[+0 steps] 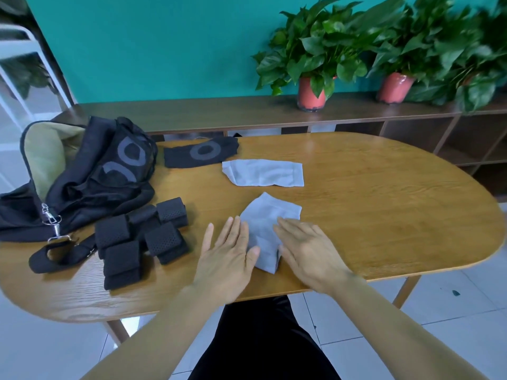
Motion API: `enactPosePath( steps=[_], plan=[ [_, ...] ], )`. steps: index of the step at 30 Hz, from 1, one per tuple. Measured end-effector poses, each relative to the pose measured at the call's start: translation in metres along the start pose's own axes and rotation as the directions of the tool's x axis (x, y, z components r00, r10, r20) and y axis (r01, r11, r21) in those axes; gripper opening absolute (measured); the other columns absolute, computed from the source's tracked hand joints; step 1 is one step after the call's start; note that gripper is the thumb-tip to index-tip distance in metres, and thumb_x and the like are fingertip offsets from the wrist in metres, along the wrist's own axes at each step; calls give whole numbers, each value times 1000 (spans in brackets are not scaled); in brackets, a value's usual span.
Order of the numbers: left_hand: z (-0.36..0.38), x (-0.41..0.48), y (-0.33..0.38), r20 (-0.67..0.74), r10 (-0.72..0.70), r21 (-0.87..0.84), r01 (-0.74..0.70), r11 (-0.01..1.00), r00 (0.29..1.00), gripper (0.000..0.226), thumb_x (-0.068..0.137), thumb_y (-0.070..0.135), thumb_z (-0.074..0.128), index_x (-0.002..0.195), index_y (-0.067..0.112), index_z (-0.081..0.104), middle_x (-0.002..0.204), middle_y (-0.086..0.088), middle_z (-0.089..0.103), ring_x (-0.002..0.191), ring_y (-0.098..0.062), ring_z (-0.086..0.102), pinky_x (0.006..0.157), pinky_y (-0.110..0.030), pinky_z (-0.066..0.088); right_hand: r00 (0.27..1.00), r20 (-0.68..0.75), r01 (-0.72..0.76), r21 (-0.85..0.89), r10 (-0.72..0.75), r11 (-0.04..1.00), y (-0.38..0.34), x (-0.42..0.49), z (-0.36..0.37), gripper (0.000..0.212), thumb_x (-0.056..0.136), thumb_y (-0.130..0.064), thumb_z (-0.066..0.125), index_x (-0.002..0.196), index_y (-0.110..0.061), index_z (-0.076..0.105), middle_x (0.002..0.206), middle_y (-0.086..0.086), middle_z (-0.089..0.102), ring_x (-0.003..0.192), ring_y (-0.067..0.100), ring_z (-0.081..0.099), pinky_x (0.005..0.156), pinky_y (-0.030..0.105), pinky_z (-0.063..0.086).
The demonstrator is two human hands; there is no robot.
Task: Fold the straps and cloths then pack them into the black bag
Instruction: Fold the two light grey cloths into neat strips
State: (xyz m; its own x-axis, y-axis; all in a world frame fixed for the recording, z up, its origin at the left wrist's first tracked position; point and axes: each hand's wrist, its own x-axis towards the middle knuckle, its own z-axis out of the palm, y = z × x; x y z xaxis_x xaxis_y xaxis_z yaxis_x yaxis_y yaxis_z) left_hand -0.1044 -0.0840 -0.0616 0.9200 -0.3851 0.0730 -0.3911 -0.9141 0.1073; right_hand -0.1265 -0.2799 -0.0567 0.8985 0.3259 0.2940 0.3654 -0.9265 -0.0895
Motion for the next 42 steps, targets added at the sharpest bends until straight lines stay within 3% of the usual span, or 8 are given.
enactPosePath(
  steps=[4,7,12,17,21,32,39,42],
  plan=[
    [0,-12,42,-62,7,-48,-10,999,998,95,77,58,-32,153,11,0,162,-3,-1,147,-11,-10,107,-36,-21,995,96,-9,-93,18,996,24,32,-2,51,84,-16,36,131,-5,52,139,14,49,130,30,44,107,41,32],
    [1,-4,61,-23,-44,-54,43,998,999,93,88,54,-19,145,6,38,151,-6,38,143,-14,27,109,-37,-1,983,184,22,-178,11,984,31,48,-5,52,89,-11,38,141,-11,38,152,5,32,142,20,23,115,33,11],
    [7,14,68,-39,-28,-16,27,999,999,131,54,61,-48,147,10,27,149,0,37,142,-12,22,105,-43,-15,957,289,41,-207,21,978,38,49,-5,55,89,-17,42,143,-18,34,152,0,29,140,15,25,115,31,9],
    [-2,19,64,18,8,138,-10,990,1000,94,86,59,-16,138,9,44,142,-1,46,145,-13,16,108,-46,-25,959,273,-17,-226,80,974,42,27,-1,58,86,-16,47,143,-13,35,150,7,32,136,25,32,110,34,22],
    [-14,26,59,78,13,250,-32,968,997,75,98,51,0,133,7,50,141,-3,49,148,-15,5,106,-50,-30,988,124,-61,-225,91,973,37,8,7,50,65,-10,38,107,-10,65,113,11,64,94,32,61,78,36,48],
    [-5,36,20,16,183,339,-178,924,983,56,102,39,13,146,9,28,154,1,30,148,-16,-8,103,-52,-32,999,26,-41,-205,48,978,3,-14,8,44,62,-11,26,86,-14,62,83,2,53,73,25,50,61,31,37],
    [7,13,22,-107,244,178,-223,958,964,59,96,40,20,127,9,60,136,-5,57,134,-19,44,114,-48,-4,992,-17,-129,-166,128,978,17,1,-10,45,55,-6,44,93,-13,67,89,3,61,77,27,56,62,31,39],
    [13,1,37,-139,215,77,-206,976,967,61,98,42,18,133,10,55,139,-6,54,133,-18,46,112,-47,-1,991,57,-110,-211,125,971,28,21,-17,52,63,-3,47,111,-9,65,111,8,64,101,31,58,76,36,43]
  ],
)
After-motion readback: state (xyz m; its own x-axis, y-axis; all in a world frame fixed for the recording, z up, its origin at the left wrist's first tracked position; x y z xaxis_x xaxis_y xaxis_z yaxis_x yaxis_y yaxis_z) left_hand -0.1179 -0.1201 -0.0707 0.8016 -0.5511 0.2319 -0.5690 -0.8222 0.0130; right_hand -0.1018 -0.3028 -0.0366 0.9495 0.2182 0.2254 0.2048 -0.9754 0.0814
